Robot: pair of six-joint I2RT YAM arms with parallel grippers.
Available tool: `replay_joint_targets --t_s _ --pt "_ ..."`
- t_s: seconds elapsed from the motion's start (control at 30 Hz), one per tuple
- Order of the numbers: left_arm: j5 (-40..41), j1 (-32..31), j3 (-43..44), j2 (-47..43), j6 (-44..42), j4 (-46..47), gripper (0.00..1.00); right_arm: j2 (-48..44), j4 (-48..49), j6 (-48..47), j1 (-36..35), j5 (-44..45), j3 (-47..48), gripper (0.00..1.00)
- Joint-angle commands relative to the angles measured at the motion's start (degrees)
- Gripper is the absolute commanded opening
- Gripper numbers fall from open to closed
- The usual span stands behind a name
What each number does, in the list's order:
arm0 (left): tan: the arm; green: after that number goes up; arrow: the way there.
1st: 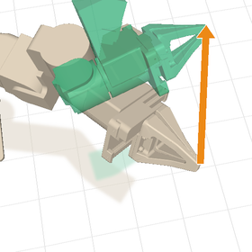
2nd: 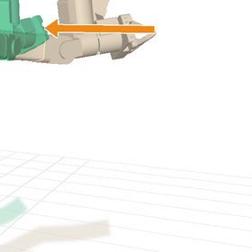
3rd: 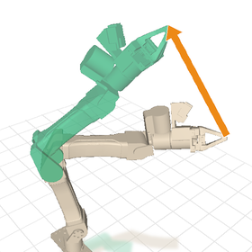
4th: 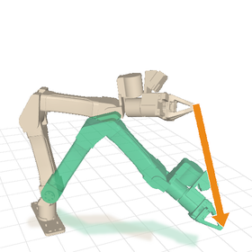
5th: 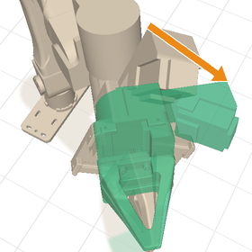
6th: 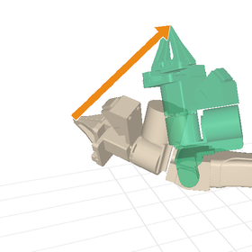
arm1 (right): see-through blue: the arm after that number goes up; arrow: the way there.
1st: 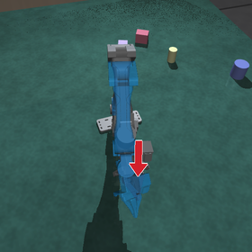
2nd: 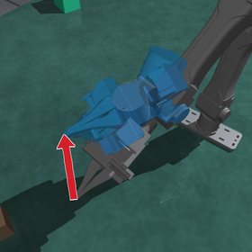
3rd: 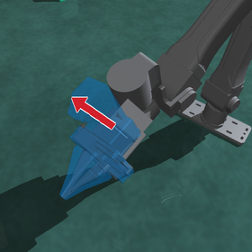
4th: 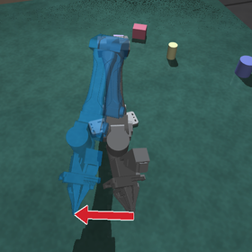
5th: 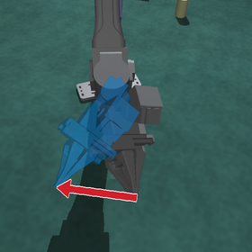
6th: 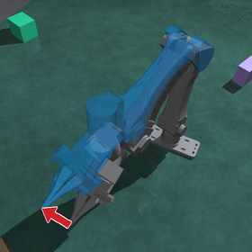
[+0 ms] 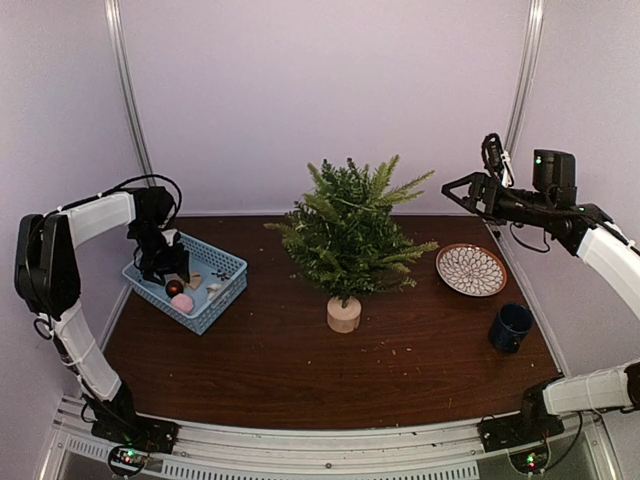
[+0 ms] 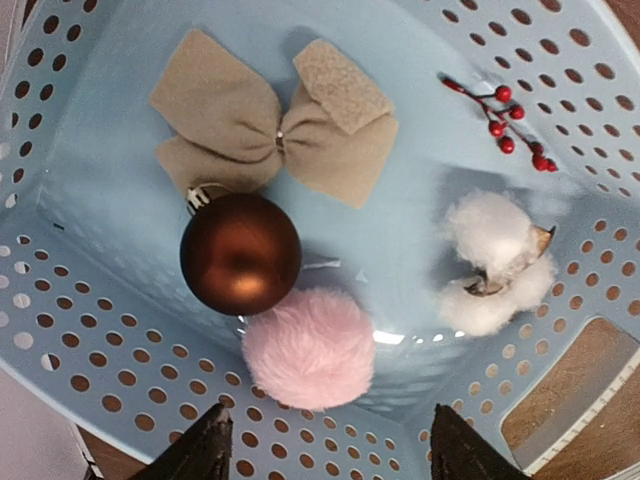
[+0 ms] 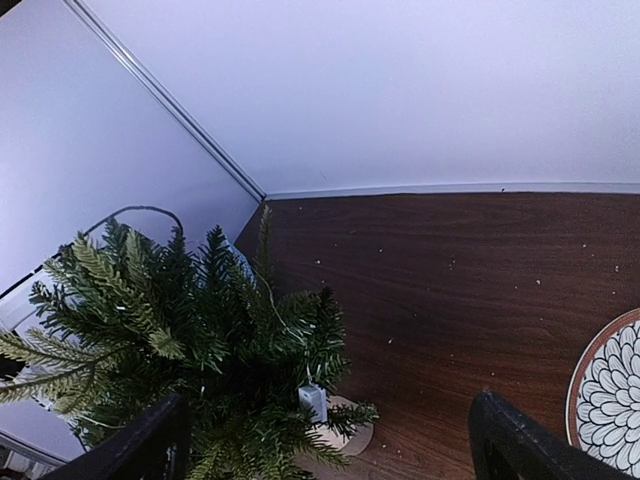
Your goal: Decorate the small christmas tree
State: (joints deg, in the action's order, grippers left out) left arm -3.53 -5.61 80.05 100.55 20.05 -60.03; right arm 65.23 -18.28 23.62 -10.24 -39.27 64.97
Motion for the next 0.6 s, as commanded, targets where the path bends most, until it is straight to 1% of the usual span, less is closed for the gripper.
replay_joint_targets --t_s 0.0,0.1,0.27,0.57 --pt "5.81 0.42 2.93 4.35 -2.74 0.45 0.68 0.24 4.46 3.61 0.31 -1.28 -0.71 0.99" --pt "7.31 0.86 5.02 7.34 -3.53 0.17 0.69 0.65 4.57 3.65 0.31 -1.22 -0.19 1.0" --pt "9.49 1.19 7.93 11.02 -5.0 -0.59 0.76 1.75 3.72 3.37 0.3 -1.38 1.0 1.0" --pt "8.72 1.74 9.82 16.2 -6.59 -0.96 0.72 2.6 3.97 3.64 0.31 -1.84 1.03 0.99"
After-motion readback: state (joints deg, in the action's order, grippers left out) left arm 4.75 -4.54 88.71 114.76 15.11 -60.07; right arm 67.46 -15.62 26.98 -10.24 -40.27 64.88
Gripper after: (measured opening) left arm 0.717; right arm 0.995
